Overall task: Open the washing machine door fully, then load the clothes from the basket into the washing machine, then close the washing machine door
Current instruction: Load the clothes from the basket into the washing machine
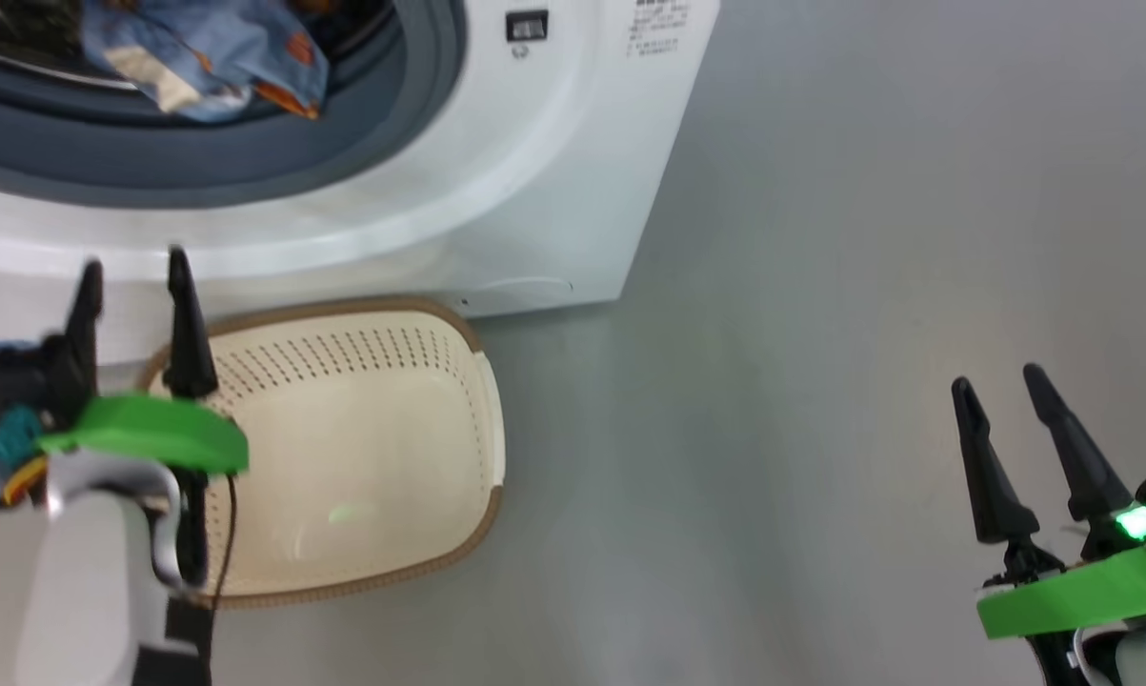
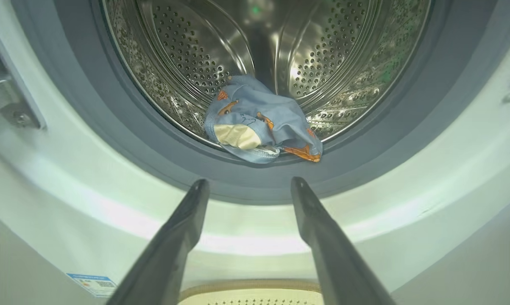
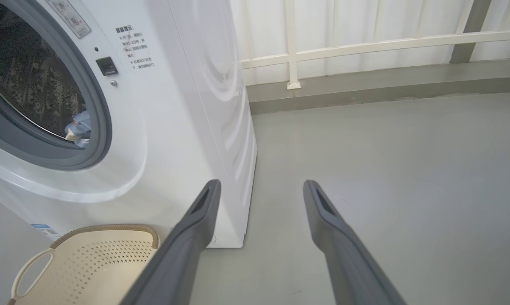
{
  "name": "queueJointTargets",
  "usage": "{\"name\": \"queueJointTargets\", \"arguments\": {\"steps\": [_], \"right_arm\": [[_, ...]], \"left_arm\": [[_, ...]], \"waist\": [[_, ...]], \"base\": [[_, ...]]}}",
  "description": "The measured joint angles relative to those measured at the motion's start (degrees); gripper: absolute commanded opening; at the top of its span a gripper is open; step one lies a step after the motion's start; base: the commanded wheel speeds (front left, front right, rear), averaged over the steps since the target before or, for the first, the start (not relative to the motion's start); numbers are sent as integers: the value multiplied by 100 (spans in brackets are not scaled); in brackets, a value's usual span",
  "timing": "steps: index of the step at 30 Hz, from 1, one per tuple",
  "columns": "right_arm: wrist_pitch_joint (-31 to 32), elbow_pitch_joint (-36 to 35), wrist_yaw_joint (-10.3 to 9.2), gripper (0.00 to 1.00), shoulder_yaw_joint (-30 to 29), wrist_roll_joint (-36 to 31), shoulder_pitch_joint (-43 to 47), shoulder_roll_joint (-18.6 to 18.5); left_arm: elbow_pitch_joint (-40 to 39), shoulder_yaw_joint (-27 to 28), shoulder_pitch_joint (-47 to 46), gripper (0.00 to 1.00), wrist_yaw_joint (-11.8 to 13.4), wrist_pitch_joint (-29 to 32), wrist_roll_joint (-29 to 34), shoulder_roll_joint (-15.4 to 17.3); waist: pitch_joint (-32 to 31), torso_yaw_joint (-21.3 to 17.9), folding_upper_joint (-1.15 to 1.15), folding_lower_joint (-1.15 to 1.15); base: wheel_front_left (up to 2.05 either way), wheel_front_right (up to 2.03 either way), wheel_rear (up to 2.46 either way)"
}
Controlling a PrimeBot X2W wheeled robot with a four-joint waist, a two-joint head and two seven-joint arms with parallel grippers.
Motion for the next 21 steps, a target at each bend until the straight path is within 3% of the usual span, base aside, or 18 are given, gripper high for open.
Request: {"name": "queueJointTargets", "arguments": {"steps": [21], "right_arm": [[0,268,0,100,-9,-49,1252,-87]], "left_arm": [[-775,-405,2603,100,-1,1,-364,-25]], "waist": [[-1611,231,0,0]], "base": [[0,0,0]]}}
